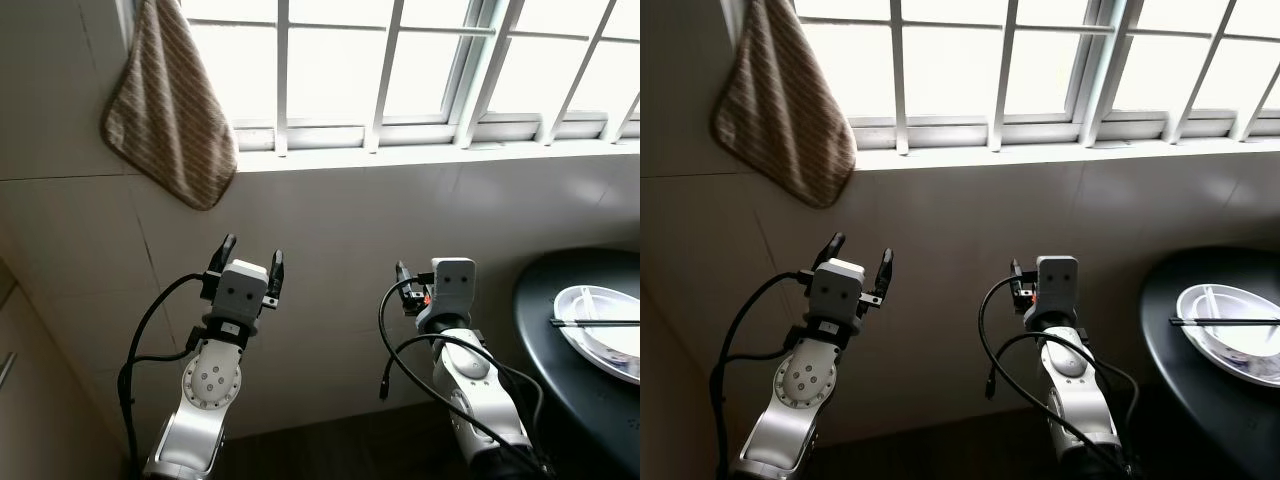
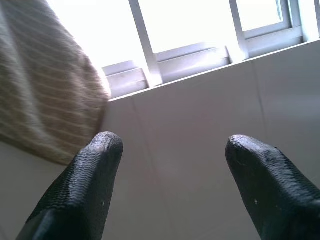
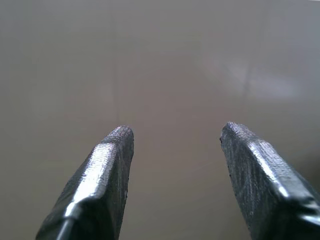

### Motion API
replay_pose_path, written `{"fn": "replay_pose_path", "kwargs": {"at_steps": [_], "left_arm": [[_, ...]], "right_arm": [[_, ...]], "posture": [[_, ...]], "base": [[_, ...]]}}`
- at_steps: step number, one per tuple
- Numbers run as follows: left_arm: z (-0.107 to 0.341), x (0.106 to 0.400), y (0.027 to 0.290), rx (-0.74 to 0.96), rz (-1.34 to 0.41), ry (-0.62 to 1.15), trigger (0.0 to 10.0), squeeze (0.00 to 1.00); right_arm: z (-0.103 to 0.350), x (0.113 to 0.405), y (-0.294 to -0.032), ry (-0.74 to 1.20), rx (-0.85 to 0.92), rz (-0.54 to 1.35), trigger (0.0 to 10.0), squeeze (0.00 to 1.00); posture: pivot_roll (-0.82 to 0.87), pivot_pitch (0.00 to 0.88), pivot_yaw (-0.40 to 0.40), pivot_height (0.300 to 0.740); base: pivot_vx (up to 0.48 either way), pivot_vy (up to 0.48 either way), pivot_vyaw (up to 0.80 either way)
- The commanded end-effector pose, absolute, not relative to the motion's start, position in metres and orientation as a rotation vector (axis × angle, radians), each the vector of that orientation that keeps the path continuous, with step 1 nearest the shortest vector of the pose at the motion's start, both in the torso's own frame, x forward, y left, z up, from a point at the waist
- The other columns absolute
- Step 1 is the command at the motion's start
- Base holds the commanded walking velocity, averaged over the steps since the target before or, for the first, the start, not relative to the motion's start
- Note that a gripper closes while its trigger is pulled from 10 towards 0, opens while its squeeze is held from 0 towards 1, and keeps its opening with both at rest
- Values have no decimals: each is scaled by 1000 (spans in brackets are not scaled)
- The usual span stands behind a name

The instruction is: Kitchen organization

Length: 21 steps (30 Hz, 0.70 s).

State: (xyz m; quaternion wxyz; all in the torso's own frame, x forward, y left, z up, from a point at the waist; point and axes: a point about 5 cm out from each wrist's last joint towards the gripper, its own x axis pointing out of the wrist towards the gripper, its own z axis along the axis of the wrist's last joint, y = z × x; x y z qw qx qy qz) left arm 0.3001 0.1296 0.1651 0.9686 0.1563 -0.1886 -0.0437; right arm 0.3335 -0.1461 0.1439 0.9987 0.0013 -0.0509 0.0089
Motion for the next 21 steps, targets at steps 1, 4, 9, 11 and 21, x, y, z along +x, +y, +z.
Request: {"fn": "replay_pose_path", "kwargs": {"at_steps": [1,4,9,11,21], "left_arm": [[161,300,127,322,-100,-358,10000,0],[160,300,127,322,-102,-356,10000,0],[161,299,126,293,-105,-364,10000,0],[160,299,126,291,-107,-363,10000,0],[129,287,136,341,-133,-224,10000,0]], "right_arm": [[145,331,-151,-98,-14,-9,10000,0],[141,329,-153,-78,-26,-19,10000,0],[133,322,-152,-55,-74,-9,10000,0],[131,319,-152,-53,-95,-1,10000,0],[133,296,-135,-205,-388,152,10000,0]], "posture": [[32,0,-34,740],[30,0,-34,740],[26,0,-35,740],[24,0,-36,740],[12,0,-31,740]], "base": [[0,-480,-800],[0,-480,-800],[0,-266,-800],[0,0,-800],[0,0,-400]]}}
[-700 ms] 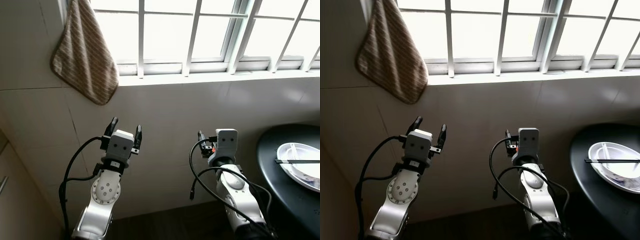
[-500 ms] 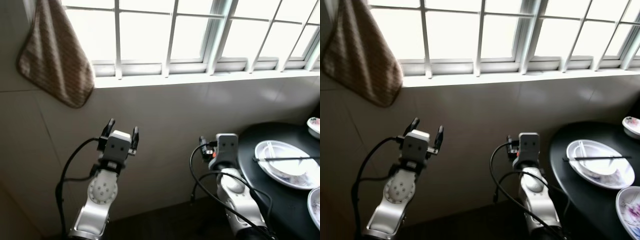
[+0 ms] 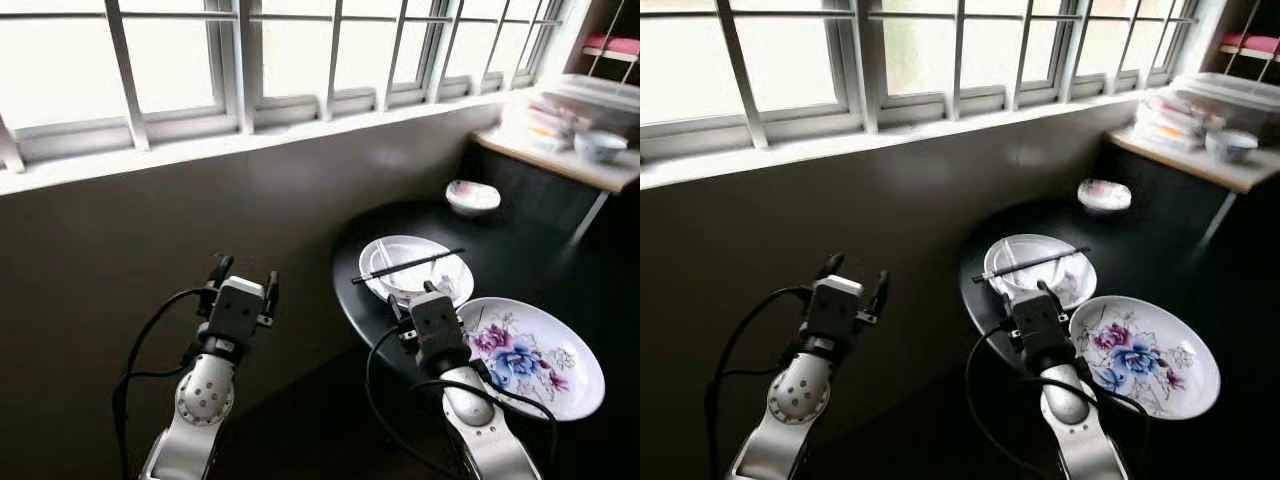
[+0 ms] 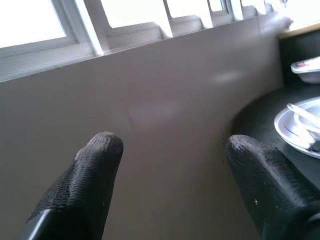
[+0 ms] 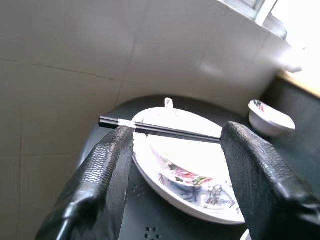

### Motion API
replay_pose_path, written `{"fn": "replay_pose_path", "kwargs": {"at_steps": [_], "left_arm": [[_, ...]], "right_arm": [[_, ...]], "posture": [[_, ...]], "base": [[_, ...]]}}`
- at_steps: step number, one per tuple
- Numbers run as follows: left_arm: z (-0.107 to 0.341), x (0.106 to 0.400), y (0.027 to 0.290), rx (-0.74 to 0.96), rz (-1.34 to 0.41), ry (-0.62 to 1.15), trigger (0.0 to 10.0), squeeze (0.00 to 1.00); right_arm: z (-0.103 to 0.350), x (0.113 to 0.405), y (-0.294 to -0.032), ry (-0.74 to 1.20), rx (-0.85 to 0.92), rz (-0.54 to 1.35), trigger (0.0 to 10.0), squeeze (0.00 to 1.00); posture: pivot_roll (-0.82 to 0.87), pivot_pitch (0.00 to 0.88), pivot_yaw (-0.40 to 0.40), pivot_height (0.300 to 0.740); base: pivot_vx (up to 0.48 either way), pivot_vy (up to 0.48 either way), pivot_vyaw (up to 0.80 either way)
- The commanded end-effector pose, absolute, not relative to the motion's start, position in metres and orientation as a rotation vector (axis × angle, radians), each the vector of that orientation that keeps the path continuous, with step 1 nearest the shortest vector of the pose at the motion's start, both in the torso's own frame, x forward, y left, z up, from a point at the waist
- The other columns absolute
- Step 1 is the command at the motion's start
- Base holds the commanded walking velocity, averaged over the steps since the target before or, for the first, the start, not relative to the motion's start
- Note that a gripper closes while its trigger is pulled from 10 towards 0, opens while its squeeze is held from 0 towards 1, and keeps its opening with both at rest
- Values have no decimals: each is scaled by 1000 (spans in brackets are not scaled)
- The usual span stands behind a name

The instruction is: Kitchen organization

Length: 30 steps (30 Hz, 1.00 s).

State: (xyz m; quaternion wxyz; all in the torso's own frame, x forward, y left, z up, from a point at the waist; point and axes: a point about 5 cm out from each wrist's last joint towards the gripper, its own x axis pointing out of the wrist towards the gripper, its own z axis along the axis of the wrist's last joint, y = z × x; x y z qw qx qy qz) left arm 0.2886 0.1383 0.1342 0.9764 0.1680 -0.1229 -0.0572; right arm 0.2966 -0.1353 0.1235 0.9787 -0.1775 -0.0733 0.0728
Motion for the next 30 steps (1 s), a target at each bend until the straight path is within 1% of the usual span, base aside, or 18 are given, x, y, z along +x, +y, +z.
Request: {"fn": "replay_pose_path", "kwargs": {"at_steps": [1,3,6,9,11,13,14,15,17,19,22,30], "left_arm": [[125,285,138,349,-134,-202,10000,0],[120,282,140,352,-136,-177,10000,0],[94,267,148,357,-146,-32,10000,0],[85,259,148,373,-162,12,10000,0],[84,256,148,373,-164,16,10000,0],[82,252,148,371,-165,34,10000,0],[82,252,148,371,-165,34,10000,0],[81,252,148,373,-164,47,10000,0],[79,254,149,379,-165,61,10000,0],[78,256,149,382,-164,67,10000,0],[82,261,150,378,-155,59,10000,0],[83,262,150,375,-149,62,10000,0]], "right_arm": [[133,295,-135,-204,-390,148,10000,0],[132,294,-136,-199,-393,145,10000,0],[125,290,-138,-167,-408,154,10000,0],[118,288,-138,-123,-415,181,10000,0],[114,288,-139,-98,-420,179,10000,0],[103,287,-147,-12,-425,141,10000,0],[103,287,-147,-12,-425,141,10000,0],[95,287,-150,62,-393,123,10000,0],[87,287,-152,137,-356,115,10000,0],[84,287,-154,176,-328,102,10000,0],[80,289,-159,231,-331,90,10000,0],[65,286,-165,377,-323,62,10000,0]], "posture": [[12,0,-32,740],[14,0,-32,740],[17,0,-30,740],[17,0,-31,740],[18,0,-32,740],[23,0,-39,740],[23,0,-39,740],[23,0,-39,740],[24,0,-41,740],[20,0,-43,740],[19,0,-43,740],[16,0,-44,740]], "base": [[0,0,0],[0,0,-400],[0,0,-725],[0,0,-331],[0,0,0],[0,0,0],[0,0,0],[0,0,0],[0,0,0],[0,0,0],[0,0,0],[0,0,0]]}}
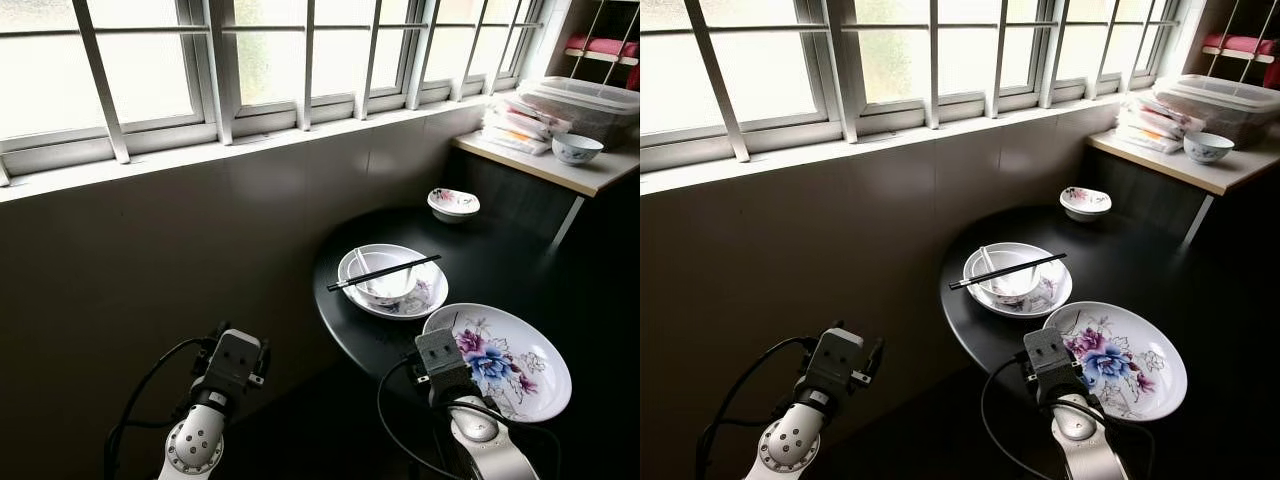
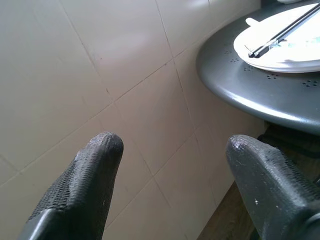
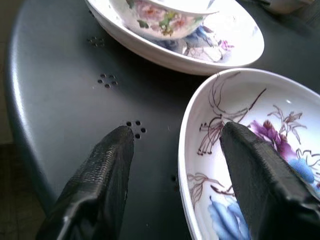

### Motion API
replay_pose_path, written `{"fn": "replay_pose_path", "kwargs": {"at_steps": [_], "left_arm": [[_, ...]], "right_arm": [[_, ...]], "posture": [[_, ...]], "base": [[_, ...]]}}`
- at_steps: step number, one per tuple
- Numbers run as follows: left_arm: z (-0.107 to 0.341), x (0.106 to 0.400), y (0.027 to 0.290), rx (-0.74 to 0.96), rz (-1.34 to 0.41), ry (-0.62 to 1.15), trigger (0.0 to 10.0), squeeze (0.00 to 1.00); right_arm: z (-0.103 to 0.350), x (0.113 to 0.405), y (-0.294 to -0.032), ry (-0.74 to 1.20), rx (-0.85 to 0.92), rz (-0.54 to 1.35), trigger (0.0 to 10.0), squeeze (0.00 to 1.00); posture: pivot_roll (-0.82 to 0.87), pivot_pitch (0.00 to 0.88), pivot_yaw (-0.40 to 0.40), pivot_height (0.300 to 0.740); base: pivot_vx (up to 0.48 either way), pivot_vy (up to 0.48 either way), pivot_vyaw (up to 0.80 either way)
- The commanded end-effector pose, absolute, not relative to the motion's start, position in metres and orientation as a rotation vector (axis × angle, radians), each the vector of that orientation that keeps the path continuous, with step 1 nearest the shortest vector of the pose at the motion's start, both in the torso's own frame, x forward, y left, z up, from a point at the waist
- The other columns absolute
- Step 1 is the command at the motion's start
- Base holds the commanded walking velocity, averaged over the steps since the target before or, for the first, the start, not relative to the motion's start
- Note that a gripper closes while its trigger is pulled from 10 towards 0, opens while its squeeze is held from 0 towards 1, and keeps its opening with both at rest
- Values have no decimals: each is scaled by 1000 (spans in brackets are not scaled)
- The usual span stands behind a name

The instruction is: Kitchen organization

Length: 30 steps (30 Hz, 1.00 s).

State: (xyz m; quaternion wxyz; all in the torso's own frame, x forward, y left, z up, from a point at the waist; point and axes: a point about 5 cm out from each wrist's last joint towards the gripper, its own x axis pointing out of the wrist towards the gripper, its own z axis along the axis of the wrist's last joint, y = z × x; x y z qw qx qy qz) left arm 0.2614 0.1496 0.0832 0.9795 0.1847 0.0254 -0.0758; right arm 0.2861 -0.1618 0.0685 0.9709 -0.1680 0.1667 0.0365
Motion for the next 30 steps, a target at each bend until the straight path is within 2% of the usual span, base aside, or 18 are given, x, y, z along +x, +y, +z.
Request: {"fn": "replay_pose_path", "kwargs": {"at_steps": [1,7,15,16,18,19,20,21,30], "left_arm": [[82,262,150,375,-149,63,10000,0],[82,263,149,376,-149,64,10000,0],[82,264,149,376,-149,65,10000,0],[81,264,149,376,-148,66,10000,0],[81,264,149,375,-148,67,10000,0],[81,264,149,375,-148,67,10000,0],[81,264,149,375,-148,67,10000,0],[81,264,148,377,-147,67,10000,0],[81,265,149,379,-142,68,10000,0]], "right_arm": [[63,285,-166,394,-317,66,10000,0],[61,285,-165,426,-330,88,10000,0],[57,283,-181,495,-372,19,10000,0],[55,283,-182,512,-361,16,5569,0],[54,282,-183,518,-359,17,5569,0],[54,282,-183,524,-360,18,5137,0],[54,282,-183,524,-360,18,5137,0],[51,281,-184,552,-370,29,196,0],[55,282,-186,520,-402,17,0,0]], "posture": [[16,0,-44,740],[14,0,-43,740],[9,0,-47,740],[9,0,-47,740],[9,0,-47,740],[9,0,-47,740],[9,0,-47,740],[9,0,-48,740],[10,0,-49,740]], "base": [[0,0,0],[0,0,0],[0,0,0],[0,0,0],[0,0,0],[0,0,0],[0,0,0],[0,0,0],[0,0,0]]}}
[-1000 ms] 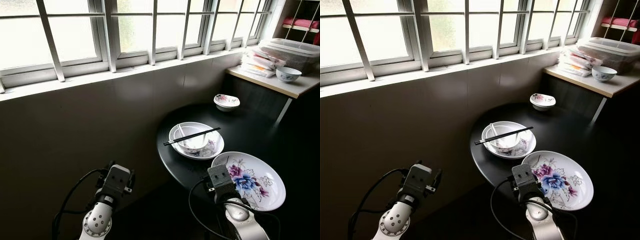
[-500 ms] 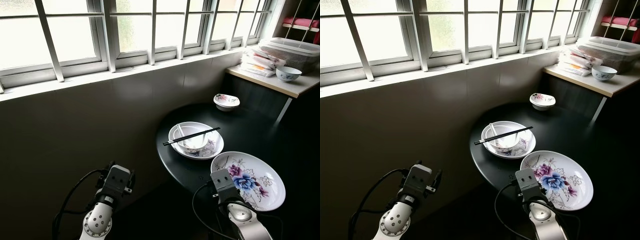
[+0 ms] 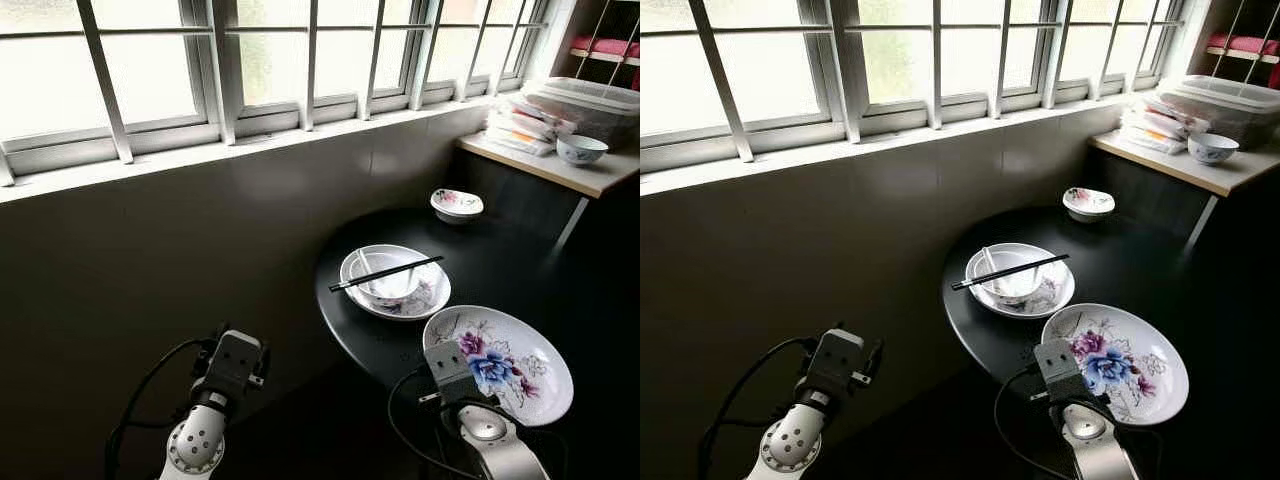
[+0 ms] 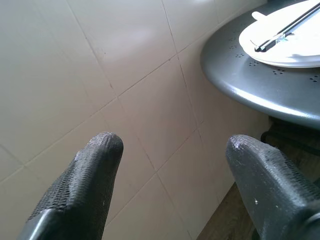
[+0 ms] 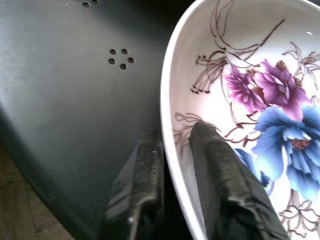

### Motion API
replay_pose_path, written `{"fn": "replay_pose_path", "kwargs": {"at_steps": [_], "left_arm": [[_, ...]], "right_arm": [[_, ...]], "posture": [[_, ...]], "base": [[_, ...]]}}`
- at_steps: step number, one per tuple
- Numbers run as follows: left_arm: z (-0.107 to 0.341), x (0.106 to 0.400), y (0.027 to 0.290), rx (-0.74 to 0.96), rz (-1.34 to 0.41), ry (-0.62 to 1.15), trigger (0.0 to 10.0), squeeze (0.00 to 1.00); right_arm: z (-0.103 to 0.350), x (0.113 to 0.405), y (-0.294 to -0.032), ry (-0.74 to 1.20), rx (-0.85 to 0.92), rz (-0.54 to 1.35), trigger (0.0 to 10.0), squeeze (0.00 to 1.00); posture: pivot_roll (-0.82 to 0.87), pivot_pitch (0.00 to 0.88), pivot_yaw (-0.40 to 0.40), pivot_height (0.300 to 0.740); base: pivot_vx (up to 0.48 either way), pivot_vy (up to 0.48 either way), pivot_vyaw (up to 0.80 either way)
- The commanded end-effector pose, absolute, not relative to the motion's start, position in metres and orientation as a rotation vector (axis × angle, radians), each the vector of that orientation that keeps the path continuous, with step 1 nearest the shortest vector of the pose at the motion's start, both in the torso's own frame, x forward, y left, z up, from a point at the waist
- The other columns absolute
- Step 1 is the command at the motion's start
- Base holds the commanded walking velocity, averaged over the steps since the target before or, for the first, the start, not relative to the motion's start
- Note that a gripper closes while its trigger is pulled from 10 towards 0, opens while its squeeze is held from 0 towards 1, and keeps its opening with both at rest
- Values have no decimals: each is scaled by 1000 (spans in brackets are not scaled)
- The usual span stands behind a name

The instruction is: Kitchen organization

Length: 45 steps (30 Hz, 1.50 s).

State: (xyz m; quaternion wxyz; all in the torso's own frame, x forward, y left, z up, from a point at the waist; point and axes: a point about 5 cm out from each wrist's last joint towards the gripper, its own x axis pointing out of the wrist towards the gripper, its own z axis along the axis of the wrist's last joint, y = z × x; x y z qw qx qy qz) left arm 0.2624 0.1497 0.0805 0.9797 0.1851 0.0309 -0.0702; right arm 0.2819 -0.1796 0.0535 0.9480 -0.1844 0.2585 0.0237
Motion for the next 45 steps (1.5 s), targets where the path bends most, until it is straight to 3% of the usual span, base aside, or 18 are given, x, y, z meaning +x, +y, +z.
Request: {"fn": "replay_pose_path", "kwargs": {"at_steps": [1,9,18,21,28,45], "left_arm": [[81,265,149,379,-142,68,10000,0],[80,266,150,383,-139,70,10000,0],[79,266,149,384,-138,70,10000,0],[79,266,149,386,-136,68,10000,0],[80,268,149,353,-123,61,10000,0],[85,267,148,325,-132,30,10000,0]], "right_arm": [[55,282,-186,520,-402,17,0,0],[80,293,-199,369,-523,-180,0,0],[104,300,-198,181,-670,-235,0,0],[138,307,-180,-70,-708,-181,0,0],[166,311,-155,-306,-828,-101,0,0],[171,309,-137,-445,-822,-7,0,0]], "posture": [[10,0,-49,740],[9,0,-47,740],[11,0,-46,740],[11,0,-46,740],[14,0,-47,740],[26,0,-51,740]], "base": [[0,0,0],[0,0,0],[0,0,0],[0,0,267],[0,0,800],[-210,369,800]]}}
